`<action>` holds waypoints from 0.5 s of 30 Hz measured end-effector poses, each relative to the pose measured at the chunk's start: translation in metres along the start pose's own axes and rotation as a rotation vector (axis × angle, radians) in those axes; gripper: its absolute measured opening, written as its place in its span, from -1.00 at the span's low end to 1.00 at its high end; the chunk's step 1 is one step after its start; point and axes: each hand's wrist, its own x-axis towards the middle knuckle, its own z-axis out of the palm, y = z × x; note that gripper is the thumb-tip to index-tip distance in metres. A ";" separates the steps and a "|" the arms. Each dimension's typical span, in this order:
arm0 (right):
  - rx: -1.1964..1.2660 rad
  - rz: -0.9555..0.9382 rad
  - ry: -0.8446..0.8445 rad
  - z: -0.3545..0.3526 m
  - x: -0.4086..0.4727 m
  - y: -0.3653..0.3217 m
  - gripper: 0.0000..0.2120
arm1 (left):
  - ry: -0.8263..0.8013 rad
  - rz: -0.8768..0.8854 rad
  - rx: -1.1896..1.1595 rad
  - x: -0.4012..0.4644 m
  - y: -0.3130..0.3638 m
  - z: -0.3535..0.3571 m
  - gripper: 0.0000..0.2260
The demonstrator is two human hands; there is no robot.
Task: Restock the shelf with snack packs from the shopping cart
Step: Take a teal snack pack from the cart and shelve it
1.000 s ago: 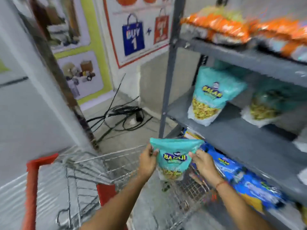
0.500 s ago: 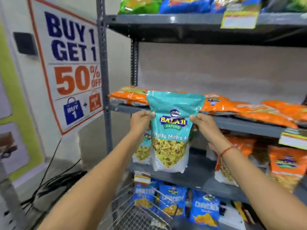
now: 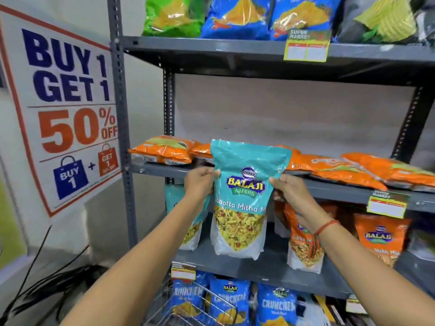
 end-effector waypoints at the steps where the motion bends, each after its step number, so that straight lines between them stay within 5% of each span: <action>1: 0.004 0.013 -0.008 0.000 0.001 0.012 -0.80 | -0.005 -0.008 0.002 0.002 -0.011 -0.001 -0.79; 5: -0.050 0.072 -0.015 0.003 0.006 0.068 -0.70 | -0.030 -0.056 0.032 0.007 -0.066 -0.004 -0.81; 15: -0.096 0.266 -0.008 0.007 0.047 0.182 -0.80 | 0.040 -0.200 0.186 0.047 -0.173 0.029 -0.81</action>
